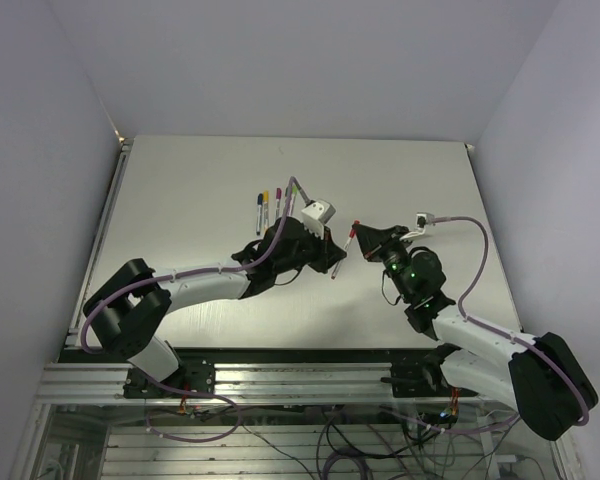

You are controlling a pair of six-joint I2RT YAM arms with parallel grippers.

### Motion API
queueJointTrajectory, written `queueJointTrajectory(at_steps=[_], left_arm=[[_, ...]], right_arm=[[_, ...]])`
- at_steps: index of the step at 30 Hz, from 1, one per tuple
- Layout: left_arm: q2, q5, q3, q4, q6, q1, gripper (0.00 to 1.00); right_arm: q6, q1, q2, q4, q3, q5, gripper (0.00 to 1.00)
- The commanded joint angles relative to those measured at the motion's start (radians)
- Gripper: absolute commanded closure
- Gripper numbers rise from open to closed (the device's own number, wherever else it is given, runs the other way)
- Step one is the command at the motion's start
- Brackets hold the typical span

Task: Insert the pens into the pen caps

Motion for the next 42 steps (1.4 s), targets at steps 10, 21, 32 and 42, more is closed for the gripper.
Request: queueJointTrajectory(at_steps=[10, 21, 32, 42], left_arm=[[-0.063, 0.012, 0.055, 0.277, -0.042, 0.046, 0.93], [-0.077, -0.033, 0.111, 0.276, 0.018, 0.063, 0.93], [-0.075, -0.048, 0.110, 0.308, 0.013, 0.102, 0.93], [-0.071, -0.070, 0.092, 0.285, 0.008, 0.118, 0.93]], right_arm=[[-0.097, 0.024, 0.060, -0.128, 0.016, -0.169, 1.00], [-0.143, 0.062, 0.134, -0.265, 0.070, -0.166, 1.00], [-0.146, 0.131, 0.210, -0.311, 0.090, -0.135, 1.00], [-0.151, 0.156, 0.225, -0.306, 0.119, -0.091, 1.00]])
